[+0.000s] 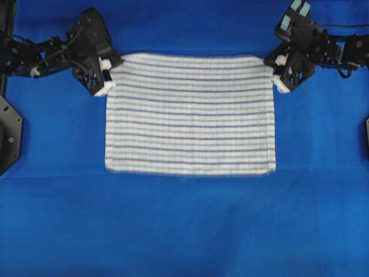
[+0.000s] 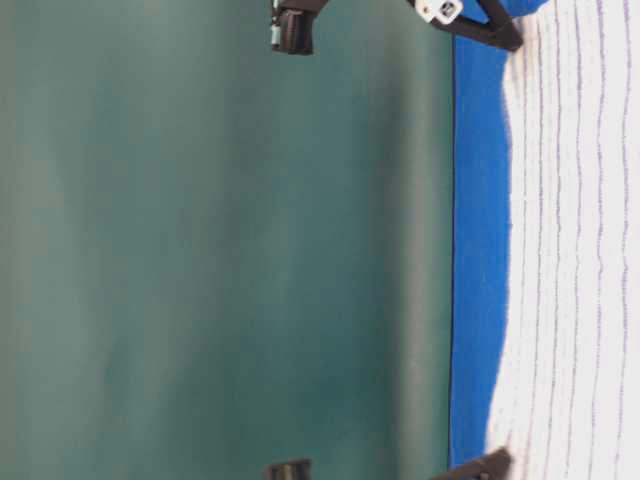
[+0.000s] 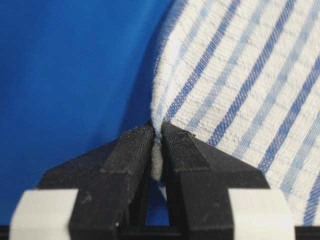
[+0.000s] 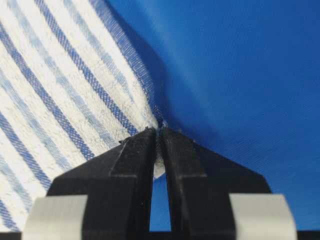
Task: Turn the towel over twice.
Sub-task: 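Lift the far corners with both grippers and sweep them toward the near edge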
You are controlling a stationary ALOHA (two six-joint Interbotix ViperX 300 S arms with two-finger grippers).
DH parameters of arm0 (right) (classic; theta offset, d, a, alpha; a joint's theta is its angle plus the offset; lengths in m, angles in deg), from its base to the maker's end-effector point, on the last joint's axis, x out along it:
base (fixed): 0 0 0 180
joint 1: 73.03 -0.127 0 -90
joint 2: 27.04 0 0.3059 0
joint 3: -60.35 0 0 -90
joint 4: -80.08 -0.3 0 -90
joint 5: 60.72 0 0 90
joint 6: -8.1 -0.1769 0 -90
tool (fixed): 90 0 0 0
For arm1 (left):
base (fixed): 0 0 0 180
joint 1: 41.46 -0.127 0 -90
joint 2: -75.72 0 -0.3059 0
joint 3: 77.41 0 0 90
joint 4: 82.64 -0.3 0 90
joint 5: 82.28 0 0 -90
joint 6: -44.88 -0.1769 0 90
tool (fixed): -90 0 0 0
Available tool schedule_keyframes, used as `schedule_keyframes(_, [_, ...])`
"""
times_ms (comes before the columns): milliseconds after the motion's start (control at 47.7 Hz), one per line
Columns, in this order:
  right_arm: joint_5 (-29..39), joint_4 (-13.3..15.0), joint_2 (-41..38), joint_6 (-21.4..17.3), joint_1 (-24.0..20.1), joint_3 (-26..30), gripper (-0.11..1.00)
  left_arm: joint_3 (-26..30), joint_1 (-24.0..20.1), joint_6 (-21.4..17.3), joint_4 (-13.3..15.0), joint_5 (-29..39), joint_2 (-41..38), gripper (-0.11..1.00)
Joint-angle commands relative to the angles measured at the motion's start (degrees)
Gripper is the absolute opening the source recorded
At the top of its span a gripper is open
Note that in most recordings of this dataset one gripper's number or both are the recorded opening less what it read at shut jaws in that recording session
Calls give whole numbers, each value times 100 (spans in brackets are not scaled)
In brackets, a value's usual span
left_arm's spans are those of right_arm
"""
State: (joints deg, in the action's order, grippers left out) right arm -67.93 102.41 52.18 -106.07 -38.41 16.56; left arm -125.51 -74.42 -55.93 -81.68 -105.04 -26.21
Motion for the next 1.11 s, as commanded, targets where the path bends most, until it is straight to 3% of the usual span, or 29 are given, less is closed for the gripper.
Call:
schedule_keyframes(0, [0,0,220,-9,193,185,8,149,-185,-44,9,-9,290,3])
schedule_keyframes(272, [97,53,580,70,633,554,8,545,-562,-211,9,272,765,3])
schedule_keyframes(524, [879,255,1072,281,677,1151,8,853,-773,-229,9,448,1354,3])
schedule_keyframes(901, [1608,686,1872,352,677,1635,8,932,-817,-220,9,396,2109,3])
schedule_keyframes(1089, [1749,721,2276,360,659,1644,8,870,-712,-202,9,229,2514,3])
